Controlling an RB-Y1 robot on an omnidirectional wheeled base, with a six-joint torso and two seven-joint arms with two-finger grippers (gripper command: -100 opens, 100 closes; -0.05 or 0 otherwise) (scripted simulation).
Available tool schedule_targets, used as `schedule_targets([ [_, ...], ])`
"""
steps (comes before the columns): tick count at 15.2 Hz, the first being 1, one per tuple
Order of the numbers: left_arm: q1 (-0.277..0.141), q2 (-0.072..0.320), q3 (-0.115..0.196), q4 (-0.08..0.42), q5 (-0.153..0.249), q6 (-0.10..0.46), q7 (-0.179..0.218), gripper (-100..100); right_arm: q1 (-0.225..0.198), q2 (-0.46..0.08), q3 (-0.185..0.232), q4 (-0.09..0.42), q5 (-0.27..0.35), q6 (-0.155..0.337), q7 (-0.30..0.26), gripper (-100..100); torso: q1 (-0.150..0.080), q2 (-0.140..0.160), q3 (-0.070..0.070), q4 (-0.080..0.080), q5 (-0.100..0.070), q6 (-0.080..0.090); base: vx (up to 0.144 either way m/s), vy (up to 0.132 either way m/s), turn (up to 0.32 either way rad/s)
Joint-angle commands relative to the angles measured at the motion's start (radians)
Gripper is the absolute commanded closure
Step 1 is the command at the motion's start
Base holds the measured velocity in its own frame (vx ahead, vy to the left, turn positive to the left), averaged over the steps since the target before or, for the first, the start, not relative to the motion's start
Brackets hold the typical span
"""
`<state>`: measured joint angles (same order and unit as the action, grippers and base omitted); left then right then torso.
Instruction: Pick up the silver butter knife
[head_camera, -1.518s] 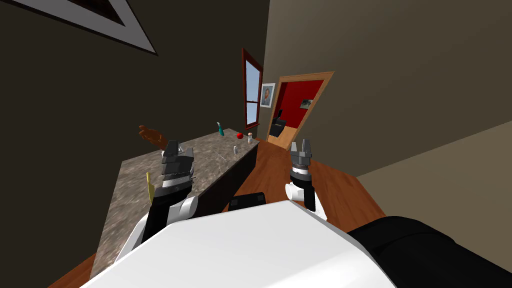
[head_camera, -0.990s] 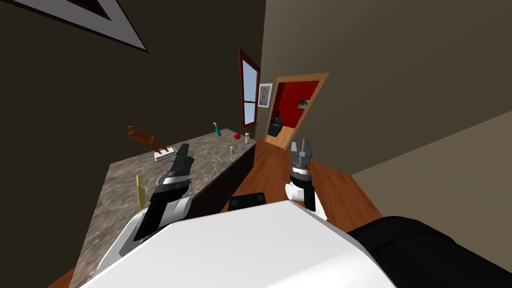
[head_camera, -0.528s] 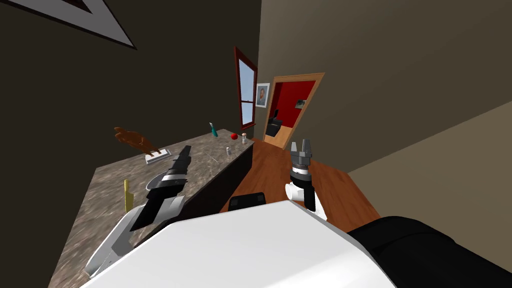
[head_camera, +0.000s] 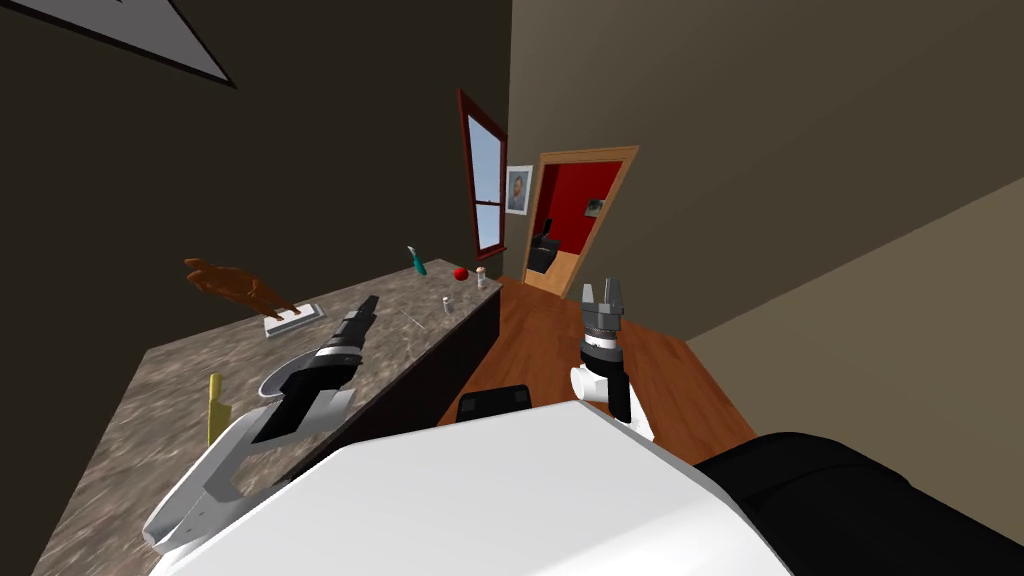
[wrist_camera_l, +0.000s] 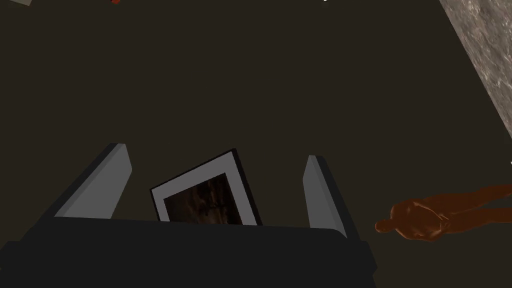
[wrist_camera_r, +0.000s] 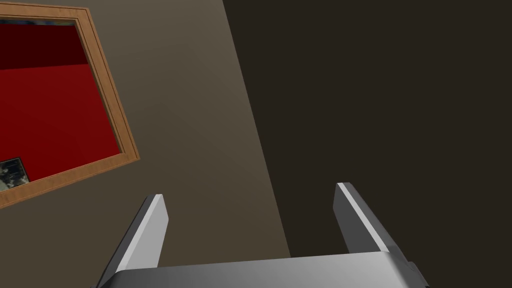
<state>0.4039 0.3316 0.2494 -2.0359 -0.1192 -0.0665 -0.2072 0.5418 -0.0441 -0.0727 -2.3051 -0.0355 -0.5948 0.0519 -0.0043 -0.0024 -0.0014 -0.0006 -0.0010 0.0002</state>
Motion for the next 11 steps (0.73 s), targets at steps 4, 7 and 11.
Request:
schedule_targets([
  [4, -0.036, 0.054, 0.038, 0.074, -0.003, 0.113, -0.05, -100, 0.0, 0.0, 0.0, 0.0, 0.0, 0.0, 0.0, 0, 0.0, 0.0, 0.0, 0.0, 0.0, 0.0, 0.035, -0.062, -0.052],
  [7, -0.049, 0.076, 0.049, 0.1, -0.001, 0.159, -0.067, -100, 0.0, 0.0, 0.0, 0.0, 0.0, 0.0, 0.0, 0, 0.001, 0.0, 0.0, 0.0, 0.0, 0.0, 0.026, -0.046, -0.032],
  [11, -0.062, 0.098, 0.059, 0.125, 0.002, 0.221, -0.083, -100, 0.0, 0.0, 0.0, 0.0, 0.0, 0.0, 0.0, 0, 0.002, 0.001, 0.0, 0.0, 0.0, 0.0, 0.027, -0.034, -0.034],
])
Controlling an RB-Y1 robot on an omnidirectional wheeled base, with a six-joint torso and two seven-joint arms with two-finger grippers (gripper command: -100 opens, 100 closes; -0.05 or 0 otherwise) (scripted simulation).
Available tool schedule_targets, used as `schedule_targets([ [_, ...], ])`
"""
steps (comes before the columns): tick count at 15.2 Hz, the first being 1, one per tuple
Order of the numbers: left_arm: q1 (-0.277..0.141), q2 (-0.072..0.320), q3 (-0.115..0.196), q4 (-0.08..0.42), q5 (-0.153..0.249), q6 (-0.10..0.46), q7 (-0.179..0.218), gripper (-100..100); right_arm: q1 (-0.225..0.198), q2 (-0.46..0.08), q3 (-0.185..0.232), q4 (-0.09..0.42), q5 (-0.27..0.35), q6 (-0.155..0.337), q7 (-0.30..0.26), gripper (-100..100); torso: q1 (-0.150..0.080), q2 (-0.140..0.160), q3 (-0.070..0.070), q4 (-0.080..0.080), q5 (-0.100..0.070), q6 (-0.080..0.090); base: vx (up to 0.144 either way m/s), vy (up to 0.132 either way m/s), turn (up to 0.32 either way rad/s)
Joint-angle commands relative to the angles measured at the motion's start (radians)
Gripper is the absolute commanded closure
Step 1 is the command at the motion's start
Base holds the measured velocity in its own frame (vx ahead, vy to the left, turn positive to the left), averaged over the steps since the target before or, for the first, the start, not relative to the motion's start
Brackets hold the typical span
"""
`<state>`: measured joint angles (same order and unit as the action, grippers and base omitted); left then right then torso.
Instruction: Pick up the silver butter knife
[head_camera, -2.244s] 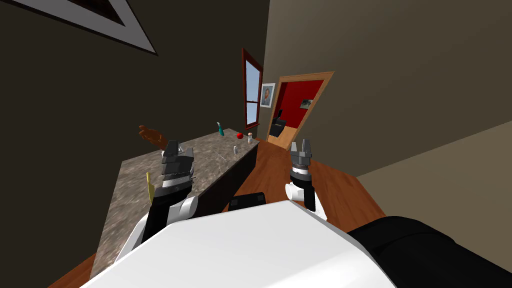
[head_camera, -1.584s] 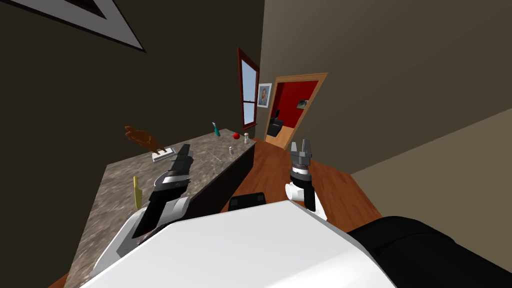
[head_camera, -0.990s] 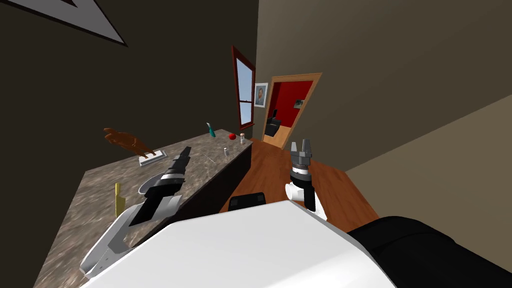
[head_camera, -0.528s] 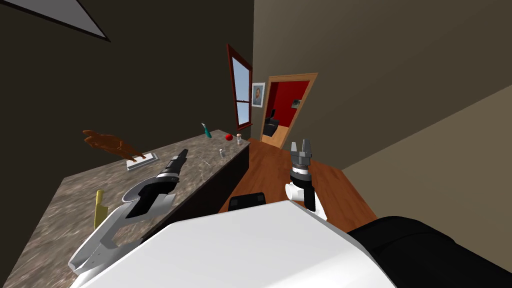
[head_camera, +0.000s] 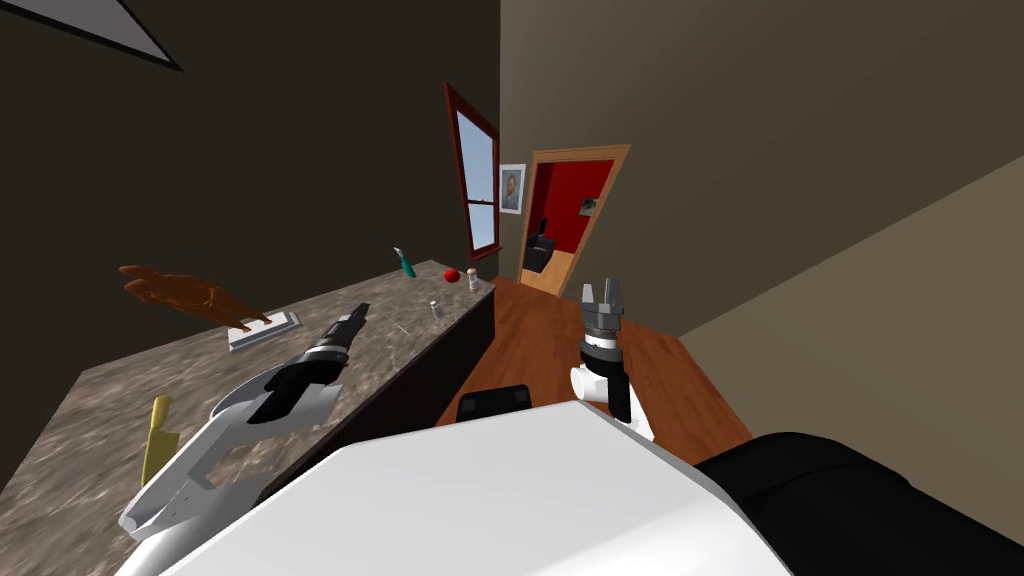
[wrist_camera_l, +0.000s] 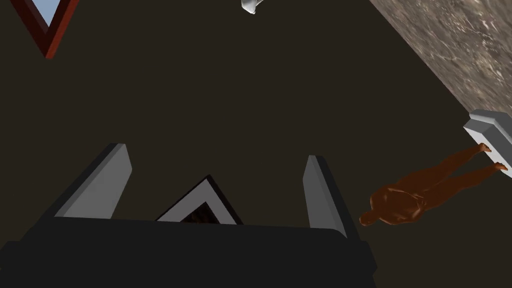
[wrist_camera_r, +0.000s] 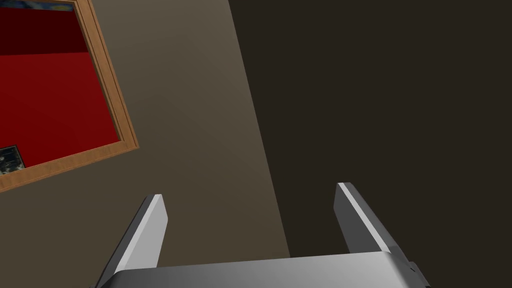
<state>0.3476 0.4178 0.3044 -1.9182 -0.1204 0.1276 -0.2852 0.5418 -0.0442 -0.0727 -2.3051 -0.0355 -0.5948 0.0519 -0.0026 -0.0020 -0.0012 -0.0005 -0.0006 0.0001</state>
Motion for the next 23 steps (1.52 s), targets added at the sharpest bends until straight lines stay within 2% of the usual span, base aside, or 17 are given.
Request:
schedule_targets([
  [1, -0.018, 0.034, 0.012, 0.032, 0.007, 0.05, -0.022, -100, 0.0, 0.0, 0.0, 0.0, 0.0, 0.0, 0.0, 0, 0.0, 0.0, 0.0, 0.0, 0.0, 0.0, 0.043, -0.05, -0.052],
  [3, -0.018, 0.034, 0.012, 0.032, 0.007, 0.073, -0.022, -100, 0.0, 0.0, 0.0, 0.0, 0.0, 0.0, 0.0, 0, -0.001, -0.001, -0.001, 0.0, 0.0, 0.0, 0.036, -0.046, -0.026],
  [6, -0.044, 0.077, 0.02, 0.081, 0.02, 0.144, -0.055, -100, 0.0, 0.0, 0.0, 0.0, 0.0, 0.0, 0.0, 0, -0.001, 0.0, 0.0, 0.0, 0.0, 0.0, 0.032, -0.047, -0.034],
  [8, -0.044, 0.077, 0.02, 0.081, 0.02, 0.167, -0.055, -100, 0.0, 0.0, 0.0, 0.0, 0.0, 0.0, 0.0, 0, -0.001, -0.001, 0.0, 0.0, 0.0, 0.0, 0.039, -0.048, -0.02],
  [11, -0.069, 0.12, 0.019, 0.128, 0.039, 0.242, -0.086, -100, 0.0, 0.0, 0.0, 0.0, 0.0, 0.0, 0.0, 0, -0.001, -0.001, -0.001, 0.0, 0.0, 0.0, 0.047, -0.047, -0.028],
  [13, -0.069, 0.12, 0.019, 0.128, 0.039, 0.261, -0.086, -100, 0.0, 0.0, 0.0, 0.0, 0.0, 0.0, 0.0, 0, -0.001, -0.001, -0.001, 0.0, 0.0, 0.0, 0.044, -0.042, -0.012],
  [16, -0.092, 0.16, 0.01, 0.172, 0.062, 0.332, -0.117, -100, 0.0, 0.0, 0.0, 0.0, 0.0, 0.0, 0.0, 0, 0.0, -0.001, -0.001, 0.0, 0.0, 0.0, 0.05, -0.037, -0.021],
  [18, -0.092, 0.16, 0.01, 0.172, 0.062, 0.353, -0.117, -100, 0.0, 0.0, 0.0, 0.0, 0.0, 0.0, 0.0, 0, 0.0, -0.002, -0.001, 0.0, 0.0, 0.0, 0.046, -0.036, -0.008],
  [19, -0.104, 0.178, 0.002, 0.192, 0.075, 0.387, -0.131, -100, 0.0, 0.0, 0.0, 0.0, 0.0, 0.0, 0.0, 0, 0.0, -0.001, -0.001, 0.0, 0.0, 0.0, 0.039, -0.036, -0.007],
  [20, -0.104, 0.178, 0.002, 0.192, 0.075, 0.398, -0.131, -100, 0.0, 0.0, 0.0, 0.0, 0.0, 0.0, 0.0, 0, 0.0, -0.001, -0.001, 0.0, 0.0, 0.0, 0.045, -0.039, -0.011],
  [23, -0.125, 0.213, -0.018, 0.231, 0.105, 0.465, -0.158, -100, 0.0, 0.0, 0.0, 0.0, 0.0, 0.0, 0.0, 0, -0.001, -0.002, -0.001, 0.0, 0.0, 0.0, 0.057, -0.046, -0.01],
])
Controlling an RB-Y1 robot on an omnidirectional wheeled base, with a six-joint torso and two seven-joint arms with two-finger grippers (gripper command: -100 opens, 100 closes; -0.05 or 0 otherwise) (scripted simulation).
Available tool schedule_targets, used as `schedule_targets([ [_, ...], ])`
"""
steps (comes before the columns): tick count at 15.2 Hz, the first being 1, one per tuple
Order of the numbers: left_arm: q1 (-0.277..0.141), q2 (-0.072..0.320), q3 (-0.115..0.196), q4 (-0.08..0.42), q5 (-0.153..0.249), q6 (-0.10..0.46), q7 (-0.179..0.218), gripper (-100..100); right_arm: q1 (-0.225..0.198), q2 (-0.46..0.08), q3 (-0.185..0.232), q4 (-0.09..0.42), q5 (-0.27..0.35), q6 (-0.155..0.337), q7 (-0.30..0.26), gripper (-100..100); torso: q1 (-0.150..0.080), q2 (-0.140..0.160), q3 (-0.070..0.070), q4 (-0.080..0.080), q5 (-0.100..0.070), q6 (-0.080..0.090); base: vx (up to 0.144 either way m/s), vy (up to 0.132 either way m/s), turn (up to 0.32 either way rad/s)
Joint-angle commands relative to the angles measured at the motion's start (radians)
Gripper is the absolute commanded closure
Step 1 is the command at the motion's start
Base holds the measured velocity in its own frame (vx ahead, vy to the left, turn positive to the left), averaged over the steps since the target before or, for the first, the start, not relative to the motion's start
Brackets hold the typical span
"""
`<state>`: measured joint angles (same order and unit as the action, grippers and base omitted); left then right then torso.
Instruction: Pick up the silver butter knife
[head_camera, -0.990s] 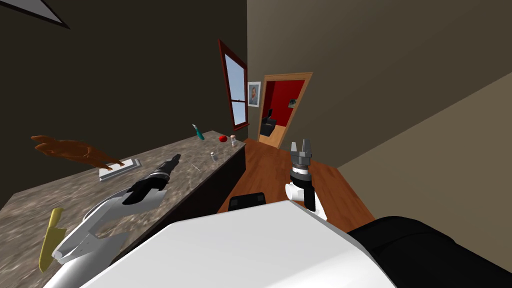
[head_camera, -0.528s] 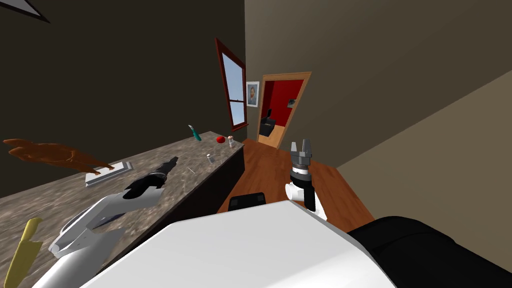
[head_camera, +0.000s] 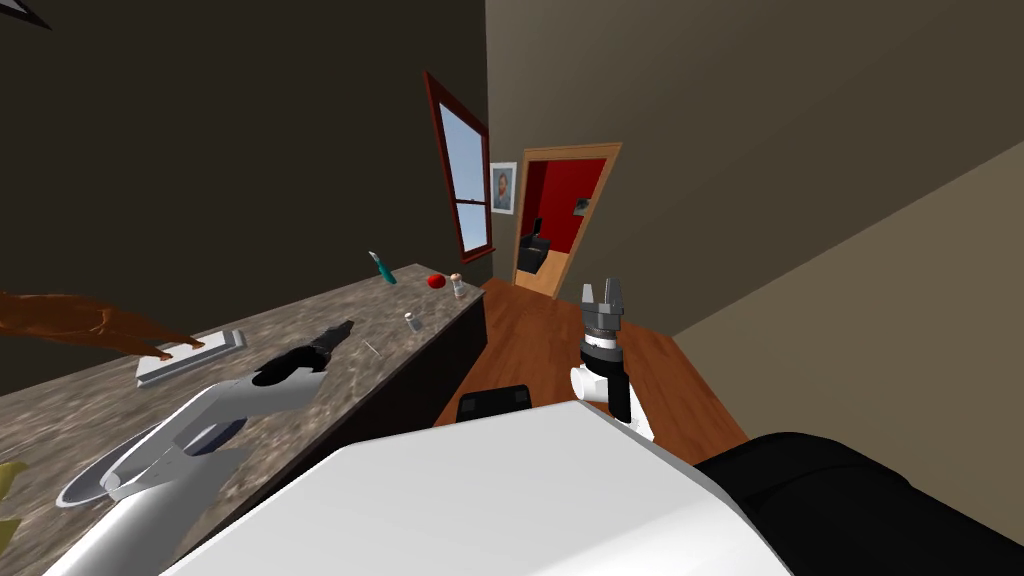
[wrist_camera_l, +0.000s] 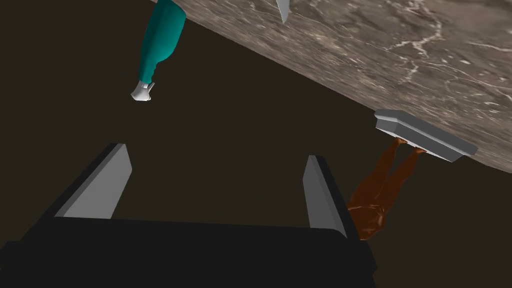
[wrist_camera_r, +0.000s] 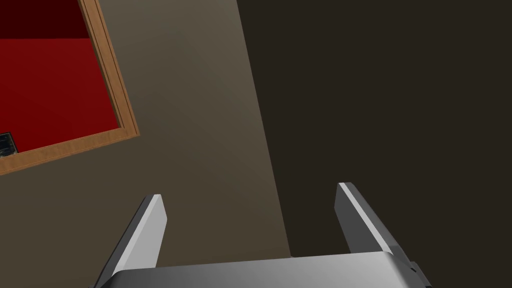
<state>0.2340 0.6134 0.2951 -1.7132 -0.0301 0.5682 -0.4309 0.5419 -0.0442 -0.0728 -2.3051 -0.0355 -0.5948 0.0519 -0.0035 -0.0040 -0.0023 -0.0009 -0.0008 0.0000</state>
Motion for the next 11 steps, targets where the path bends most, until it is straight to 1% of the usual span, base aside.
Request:
schedule_targets([
  [1, -0.011, 0.017, -0.009, 0.026, 0.014, 0.045, -0.012, -100, 0.0, 0.0, 0.0, 0.0, 0.0, 0.0, 0.0, 0, 0.0, 0.0, 0.0, 0.0, 0.0, 0.0, 0.06, -0.043, -0.004],
  [2, -0.022, 0.033, -0.021, 0.044, 0.03, 0.069, -0.025, -100, 0.0, 0.0, 0.0, 0.0, 0.0, 0.0, 0.0, 0, 0.0, 0.0, 0.0, 0.0, 0.0, 0.0, 0.064, -0.048, -0.002],
  [3, -0.022, 0.033, -0.021, 0.044, 0.03, 0.087, -0.025, -100, 0.0, 0.0, 0.0, 0.0, 0.0, 0.0, 0.0, 0, 0.0, 0.0, 0.0, 0.0, 0.0, 0.0, 0.061, -0.044, -0.002],
  [4, -0.022, 0.033, -0.021, 0.044, 0.03, 0.087, -0.025, -100, 0.0, 0.0, 0.0, 0.0, 0.0, 0.0, 0.0, 0, 0.0, 0.0, 0.0, 0.0, 0.0, 0.0, 0.04, -0.026, 0.002],
  [5, -0.031, 0.048, -0.034, 0.061, 0.046, 0.122, -0.037, -100, 0.0, 0.0, 0.0, 0.0, 0.0, 0.0, 0.0, 0, 0.001, 0.0, 0.0, 0.0, 0.0, 0.0, 0.042, -0.024, 0.0],
  [6, -0.031, 0.048, -0.034, 0.061, 0.046, 0.128, -0.037, -100, 0.0, 0.0, 0.0, 0.0, 0.0, 0.0, 0.0, 0, 0.001, 0.001, 0.0, 0.0, 0.0, 0.0, 0.046, -0.024, 0.0],
  [7, -0.041, 0.063, -0.047, 0.077, 0.062, 0.158, -0.049, -100, 0.0, 0.0, 0.0, 0.0, 0.0, 0.0, 0.0, 0, 0.001, 0.001, 0.0, 0.0, 0.0, 0.0, 0.049, -0.029, 0.001],
  [8, -0.041, 0.063, -0.047, 0.077, 0.062, 0.167, -0.049, -100, 0.0, 0.0, 0.0, 0.0, 0.0, 0.0, 0.0, 0, 0.001, 0.001, 0.0, 0.0, 0.0, 0.0, 0.045, -0.027, 0.003],
  [9, -0.05, 0.077, -0.061, 0.092, 0.077, 0.201, -0.06, -100, 0.0, 0.0, 0.0, 0.0, 0.0, 0.0, 0.0, 0, 0.001, 0.001, 0.0, 0.0, 0.0, 0.0, 0.054, -0.031, 0.004],
  [10, -0.05, 0.077, -0.061, 0.092, 0.077, 0.205, -0.06, -100, 0.0, 0.0, 0.0, 0.0, 0.0, 0.0, 0.0, 0, 0.001, 0.0, 0.0, 0.0, 0.0, 0.0, 0.058, -0.036, 0.004],
  [11, -0.059, 0.091, -0.075, 0.106, 0.093, 0.241, -0.071, -100, 0.0, 0.0, 0.0, 0.0, 0.0, 0.0, 0.0, 0, 0.001, 0.0, 0.0, 0.0, 0.0, 0.0, 0.059, -0.042, 0.008],
])
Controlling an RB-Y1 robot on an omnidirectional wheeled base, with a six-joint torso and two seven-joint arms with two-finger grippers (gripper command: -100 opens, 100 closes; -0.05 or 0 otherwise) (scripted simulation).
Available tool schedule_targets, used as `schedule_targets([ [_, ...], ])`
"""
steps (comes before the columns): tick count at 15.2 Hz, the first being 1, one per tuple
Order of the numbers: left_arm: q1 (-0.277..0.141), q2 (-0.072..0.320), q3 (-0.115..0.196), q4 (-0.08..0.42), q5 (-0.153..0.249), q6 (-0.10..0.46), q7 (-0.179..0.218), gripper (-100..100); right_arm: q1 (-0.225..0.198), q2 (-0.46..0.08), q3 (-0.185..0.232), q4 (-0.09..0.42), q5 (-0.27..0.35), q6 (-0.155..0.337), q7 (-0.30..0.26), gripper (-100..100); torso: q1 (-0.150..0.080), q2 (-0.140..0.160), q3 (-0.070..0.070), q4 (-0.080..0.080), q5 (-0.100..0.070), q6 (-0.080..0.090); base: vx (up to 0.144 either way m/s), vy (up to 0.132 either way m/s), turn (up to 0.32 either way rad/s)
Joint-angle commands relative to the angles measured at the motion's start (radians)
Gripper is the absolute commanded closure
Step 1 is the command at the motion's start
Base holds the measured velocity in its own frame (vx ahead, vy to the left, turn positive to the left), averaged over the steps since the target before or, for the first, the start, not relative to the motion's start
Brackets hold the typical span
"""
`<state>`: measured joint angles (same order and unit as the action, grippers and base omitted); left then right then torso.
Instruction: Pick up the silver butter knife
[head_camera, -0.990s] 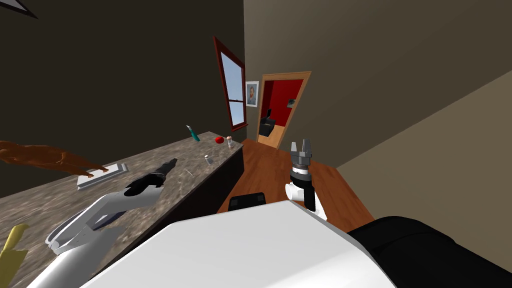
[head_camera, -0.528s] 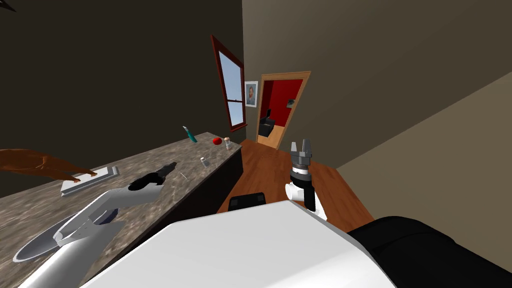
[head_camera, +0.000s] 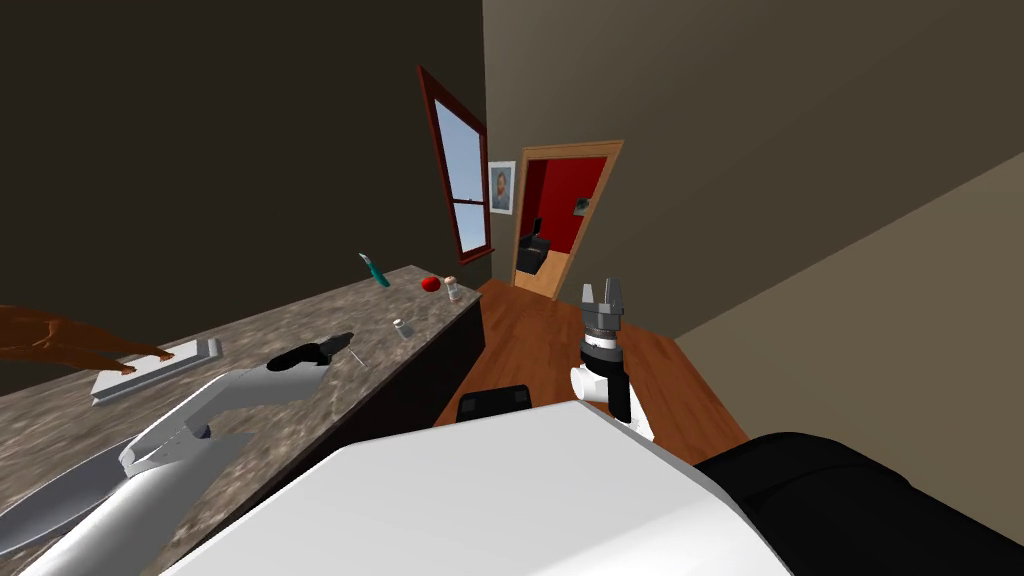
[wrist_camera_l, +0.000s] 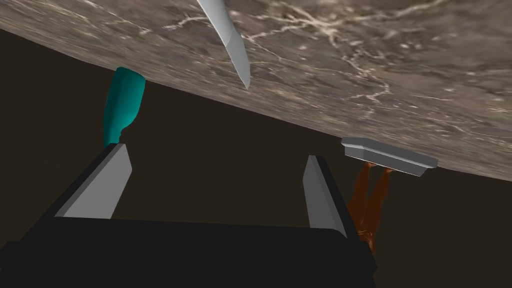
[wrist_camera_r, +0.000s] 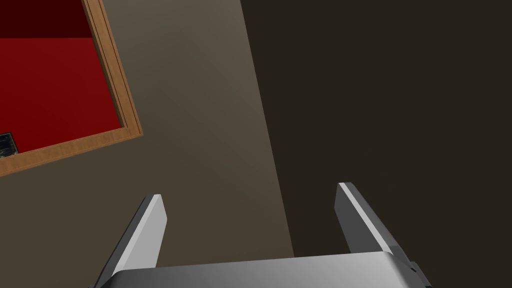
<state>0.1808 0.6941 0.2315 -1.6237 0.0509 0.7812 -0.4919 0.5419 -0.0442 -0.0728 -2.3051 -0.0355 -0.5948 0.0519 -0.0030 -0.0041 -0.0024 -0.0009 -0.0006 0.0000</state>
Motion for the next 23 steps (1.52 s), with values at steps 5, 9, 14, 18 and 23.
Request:
schedule_targets([
  [5, -0.022, 0.035, -0.037, 0.042, 0.041, 0.094, -0.029, -100, 0.0, 0.0, 0.0, 0.0, 0.0, 0.0, 0.0, 0, 0.0, 0.0, 0.0, 0.0, 0.0, 0.0, 0.054, -0.032, 0.007],
  [9, -0.041, 0.066, -0.07, 0.074, 0.078, 0.175, -0.051, -100, 0.0, 0.0, 0.0, 0.0, 0.0, 0.0, 0.0, 0, 0.0, 0.0, 0.0, 0.0, 0.0, 0.0, 0.059, -0.031, 0.008],
  [14, -0.053, 0.083, -0.097, 0.099, 0.108, 0.236, -0.068, -100, 0.0, 0.0, 0.0, 0.0, 0.0, 0.0, 0.0, 0, 0.001, 0.001, 0.001, 0.0, 0.0, 0.0, 0.045, -0.026, 0.007],
  [18, -0.065, 0.08, -0.091, 0.16, 0.097, 0.188, -0.055, -100, 0.0, 0.0, 0.0, 0.0, 0.0, 0.0, 0.0, 0, 0.004, 0.005, 0.003, 0.001, 0.001, 0.0, -0.01, 0.01, -0.091],
  [23, -0.079, 0.079, -0.09, 0.224, 0.092, 0.153, -0.045, -100, 0.0, 0.0, 0.0, 0.0, 0.0, 0.0, 0.0, 0, 0.005, 0.007, 0.004, 0.001, 0.001, 0.0, -0.028, 0.023, -0.082],
])
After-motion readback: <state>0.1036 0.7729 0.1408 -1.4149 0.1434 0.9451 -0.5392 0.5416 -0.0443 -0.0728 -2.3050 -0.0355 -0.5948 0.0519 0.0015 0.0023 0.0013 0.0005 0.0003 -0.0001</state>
